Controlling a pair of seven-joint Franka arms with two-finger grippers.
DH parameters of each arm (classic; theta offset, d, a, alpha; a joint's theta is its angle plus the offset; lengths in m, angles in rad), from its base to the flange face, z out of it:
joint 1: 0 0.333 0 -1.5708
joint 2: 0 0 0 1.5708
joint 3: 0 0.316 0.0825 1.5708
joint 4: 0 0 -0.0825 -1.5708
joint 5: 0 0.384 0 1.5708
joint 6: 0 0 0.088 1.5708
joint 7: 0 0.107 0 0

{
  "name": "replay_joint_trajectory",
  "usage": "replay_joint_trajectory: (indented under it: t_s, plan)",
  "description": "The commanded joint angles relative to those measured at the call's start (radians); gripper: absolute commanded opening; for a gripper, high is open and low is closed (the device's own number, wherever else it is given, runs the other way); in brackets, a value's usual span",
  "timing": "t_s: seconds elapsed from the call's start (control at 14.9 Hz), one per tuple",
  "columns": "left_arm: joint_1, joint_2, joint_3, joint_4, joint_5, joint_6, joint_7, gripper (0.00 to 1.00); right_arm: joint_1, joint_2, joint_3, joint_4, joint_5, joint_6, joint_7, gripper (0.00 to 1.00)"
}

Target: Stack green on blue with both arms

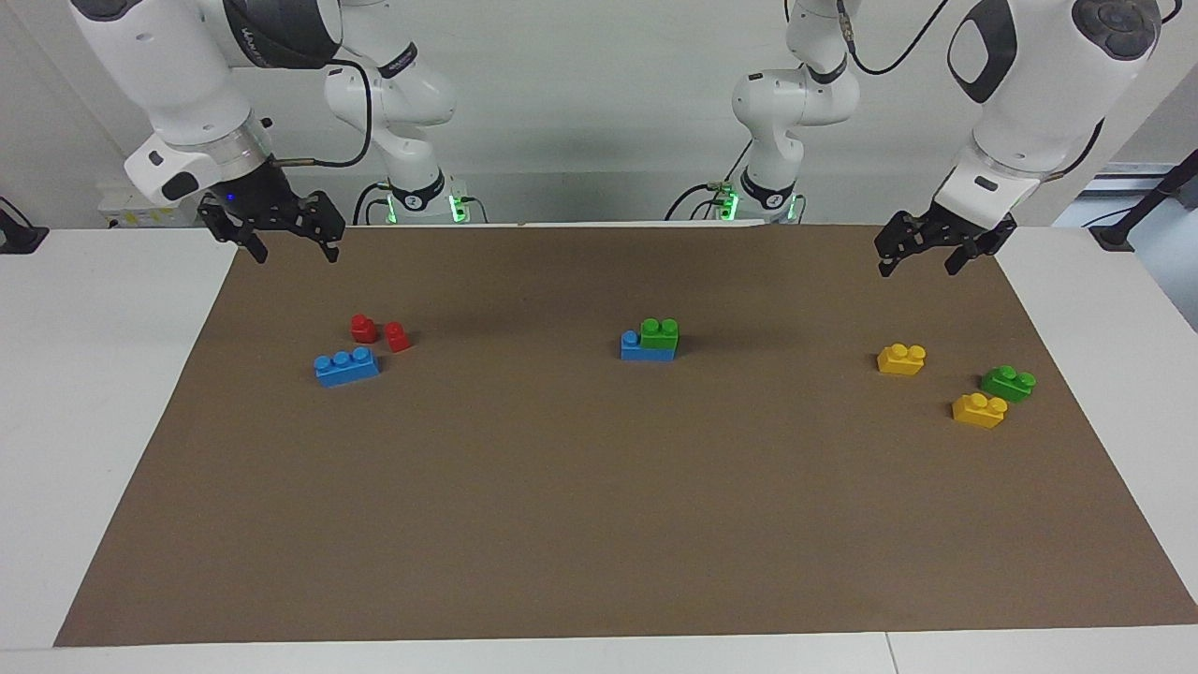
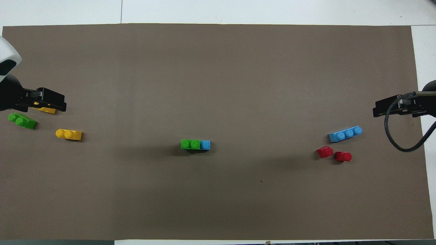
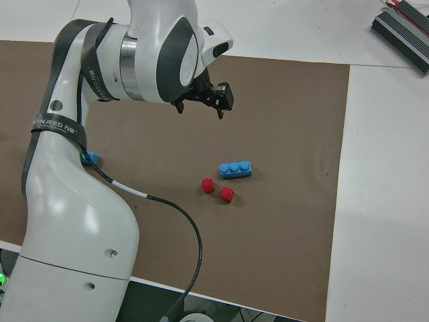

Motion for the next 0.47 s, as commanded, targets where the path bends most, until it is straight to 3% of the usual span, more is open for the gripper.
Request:
replay_joint_trajectory:
  t_s: [0.0,0.4]
  plan:
    - [0.004,0.007,-0.001,0.025,-0.012,-0.028,0.036,1.0,-0.017,0.01,0.011,0.014,-0.024,0.005,-0.036,1.0]
    - [0.006,0.007,-0.001,0.026,-0.02,-0.028,0.034,1.0,-0.012,0.01,0.011,0.011,-0.03,0.022,-0.056,1.0]
